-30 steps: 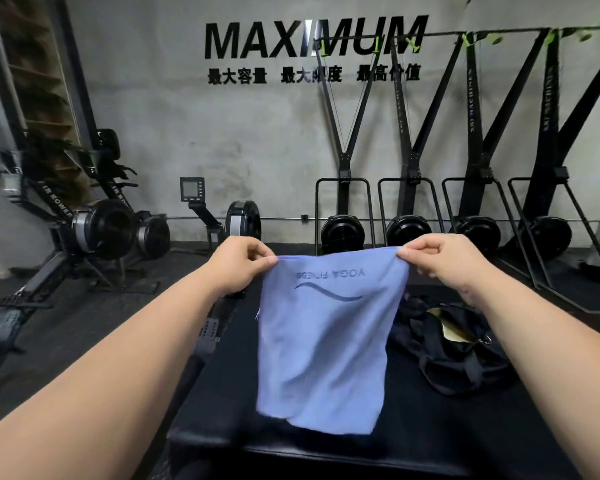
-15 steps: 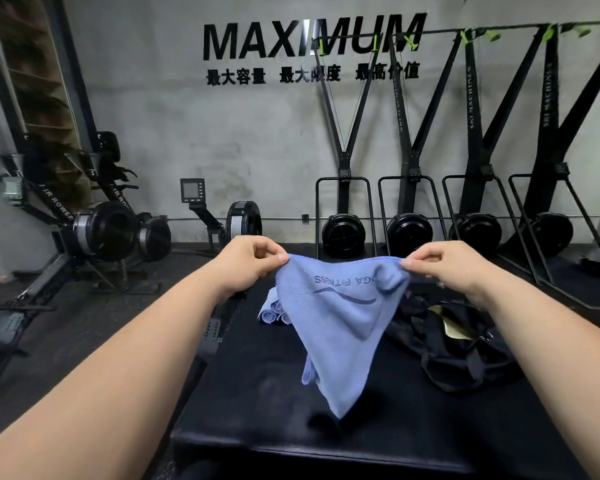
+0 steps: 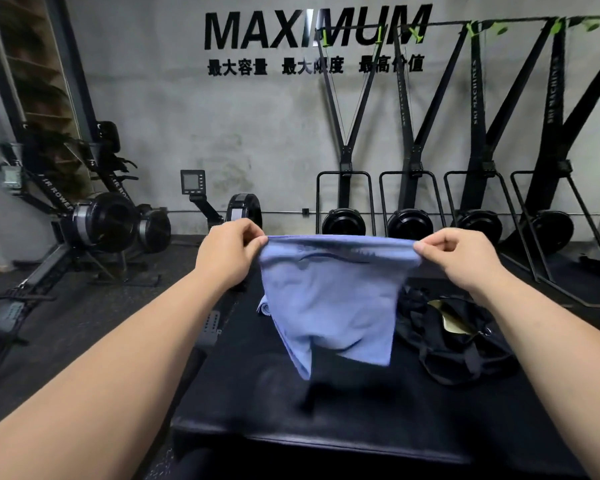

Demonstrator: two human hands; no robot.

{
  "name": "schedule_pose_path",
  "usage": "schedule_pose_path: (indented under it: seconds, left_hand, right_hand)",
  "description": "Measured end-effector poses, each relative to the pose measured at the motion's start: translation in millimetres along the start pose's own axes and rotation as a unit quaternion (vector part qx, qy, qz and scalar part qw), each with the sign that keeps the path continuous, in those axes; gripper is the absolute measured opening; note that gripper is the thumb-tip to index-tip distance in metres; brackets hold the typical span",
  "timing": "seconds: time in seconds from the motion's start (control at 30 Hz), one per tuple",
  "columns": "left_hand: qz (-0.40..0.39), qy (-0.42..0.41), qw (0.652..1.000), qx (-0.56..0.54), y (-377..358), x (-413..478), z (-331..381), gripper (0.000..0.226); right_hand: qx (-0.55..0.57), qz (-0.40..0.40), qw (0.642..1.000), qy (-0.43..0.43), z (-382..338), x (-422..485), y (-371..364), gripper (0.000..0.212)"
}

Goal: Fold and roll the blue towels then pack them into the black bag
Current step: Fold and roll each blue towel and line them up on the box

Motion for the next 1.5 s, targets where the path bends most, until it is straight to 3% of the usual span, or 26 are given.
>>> schedule_pose_path:
  seconds: [0.1, 0.2, 0.33, 0.4, 0.47, 0.53, 0.57, 0.67, 0.73, 0.9, 1.07, 1.17, 1.27, 1.37, 1.4, 1.5]
  left_hand:
    - [-0.058, 0.026, 0.998, -0.021, -4, 1, -8, 0.011]
    - [-0.103, 0.092, 0.979, -0.148, -4, -2, -15, 0.009]
    - [-0.234, 0.174, 0.886, -0.361, 1, -11, -12, 0.015]
    - [-0.308, 0.157, 0.842, -0.414, 5, -15, 0, 0.017]
    - [-0.315, 0.174, 0.822, -0.442, 9, -14, 6, 0.016]
    - [-0.29, 0.211, 0.829, -0.428, 5, -12, 0, 0.014]
    - [-0.28, 0.221, 0.851, -0.386, -2, -13, -7, 0.014]
    - [-0.284, 0.162, 0.936, -0.127, -33, -33, -41, 0.011]
    - [-0.318, 0.128, 0.939, -0.035, -65, -59, -58, 0.013]
    - [-0.287, 0.085, 0.95, 0.09, -131, -117, -76, 0.012]
    - [-0.221, 0.189, 0.954, 0.076, -158, -137, -100, 0.02]
    - [-0.191, 0.255, 0.947, 0.042, -171, -137, -106, 0.026]
    - [-0.131, 0.355, 0.923, -0.067, -184, -135, -101, 0.026]
    - [-0.079, 0.389, 0.907, -0.143, -201, -137, -97, 0.014]
    - [-0.096, 0.38, 0.908, -0.146, -210, -141, -97, 0.011]
    - [-0.239, 0.31, 0.909, -0.145, -244, -170, -85, 0.062]
  right_hand:
    - [0.012, -0.078, 0.997, -0.028, 1, -3, -5, 0.015]
    - [0.121, -0.108, 0.983, -0.081, 0, -3, -1, 0.026]
    - [0.239, -0.176, 0.944, -0.145, -12, -7, 3, 0.01]
    - [0.263, -0.195, 0.933, -0.148, -22, -9, 5, 0.026]
    - [0.275, -0.18, 0.932, -0.154, -29, -8, 5, 0.027]
    - [0.285, -0.186, 0.924, -0.174, -22, -8, -2, 0.015]
    - [0.268, -0.199, 0.925, -0.183, -12, -9, -8, 0.012]
    - [0.045, -0.22, 0.958, -0.179, 40, -26, -22, 0.017]
    - [-0.101, -0.221, 0.959, -0.149, 78, -45, -36, 0.016]
    - [-0.15, -0.117, 0.97, -0.154, 151, -79, -71, 0.017]
    - [-0.196, -0.083, 0.966, -0.147, 167, -85, -90, 0.018]
    - [-0.15, -0.046, 0.968, -0.196, 175, -81, -99, 0.014]
    - [-0.088, 0.002, 0.967, -0.239, 178, -77, -111, 0.01]
    - [-0.055, 0.018, 0.964, -0.261, 185, -73, -128, 0.009]
    - [-0.061, 0.004, 0.963, -0.261, 190, -74, -136, 0.01]
    - [-0.115, -0.112, 0.956, -0.245, 204, -91, -167, 0.049]
Point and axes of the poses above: each hand's wrist, its own x-axis towards the middle knuckle, its own y-axis out of the back of the hand, z = x × y, the point moved 8 cm from there along x, towards the middle knuckle, and after that the axes turned 13 degrees about z, right-handed, at the moved point
